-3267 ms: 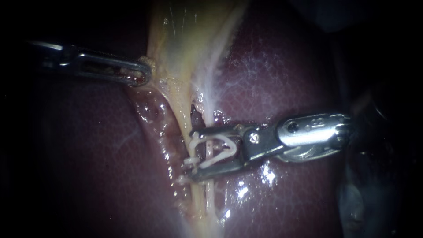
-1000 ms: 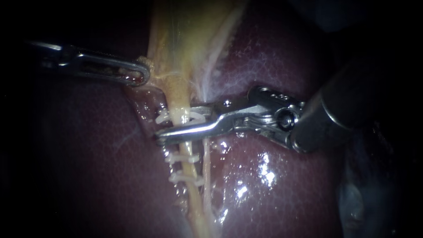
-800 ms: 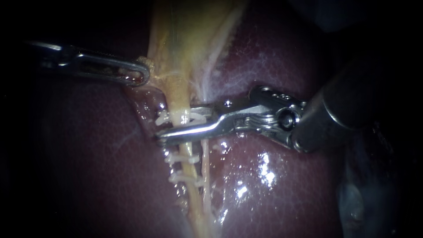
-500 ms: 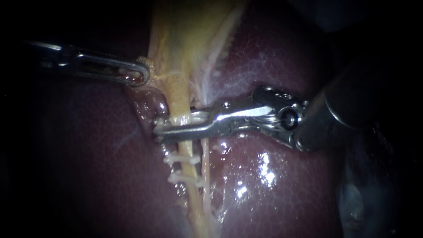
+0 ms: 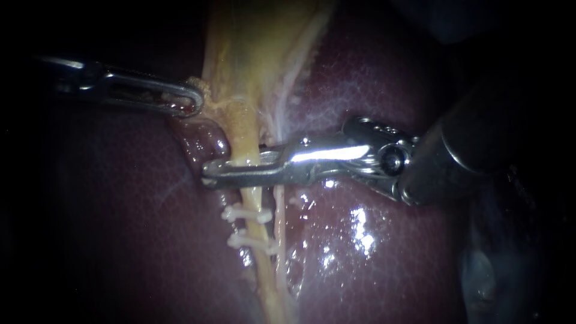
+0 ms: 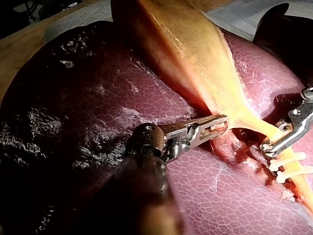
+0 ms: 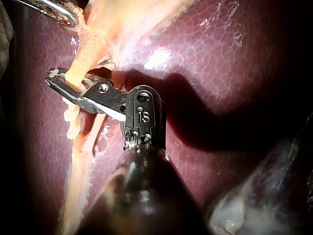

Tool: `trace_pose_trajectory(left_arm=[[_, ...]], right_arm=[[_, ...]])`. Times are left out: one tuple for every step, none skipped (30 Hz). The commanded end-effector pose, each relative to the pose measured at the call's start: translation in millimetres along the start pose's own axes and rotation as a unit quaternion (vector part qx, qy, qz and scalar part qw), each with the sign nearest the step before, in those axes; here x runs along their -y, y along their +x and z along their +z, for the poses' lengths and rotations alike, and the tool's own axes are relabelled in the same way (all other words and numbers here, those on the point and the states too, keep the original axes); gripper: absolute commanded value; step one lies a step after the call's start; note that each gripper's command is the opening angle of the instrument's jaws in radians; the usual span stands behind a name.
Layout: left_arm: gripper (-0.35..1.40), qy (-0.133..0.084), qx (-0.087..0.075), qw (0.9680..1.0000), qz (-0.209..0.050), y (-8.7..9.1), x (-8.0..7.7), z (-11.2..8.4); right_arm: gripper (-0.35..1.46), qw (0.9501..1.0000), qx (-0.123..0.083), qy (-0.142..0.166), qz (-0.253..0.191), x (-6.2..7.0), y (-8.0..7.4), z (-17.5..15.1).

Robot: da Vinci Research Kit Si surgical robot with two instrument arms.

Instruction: Clipping third clip left tube

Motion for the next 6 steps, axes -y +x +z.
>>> trace_pose_trajectory(left_arm=[[-0.35,0.000,0.000,1.0000,0.000,0.0,0.0,0.0],[-0.35,0.000,0.000,1.0000,0.000,0.0,0.0,0.0],[-0.35,0.000,0.000,1.0000,0.000,0.0,0.0,0.0],[-0.35,0.000,0.000,1.0000,0.000,0.0,0.0,0.0],[-0.35,0.000,0.000,1.0000,0.000,0.0,0.0,0.0],[-0.35,0.000,0.000,1.0000,0.000,0.0,0.0,0.0]], right_arm=[[-0.35,1.0000,-0.001,-0.001,0.000,0.0,0.0,0.0],[-0.35,1.0000,-0.001,-0.001,0.000,0.0,0.0,0.0],[-0.35,1.0000,-0.001,-0.001,0.000,0.0,0.0,0.0],[-0.35,1.0000,-0.001,-0.001,0.000,0.0,0.0,0.0],[-0.35,1.0000,-0.001,-0.001,0.000,0.0,0.0,0.0],[-0.35,1.0000,-0.001,-0.001,0.000,0.0,-0.1,0.1]])
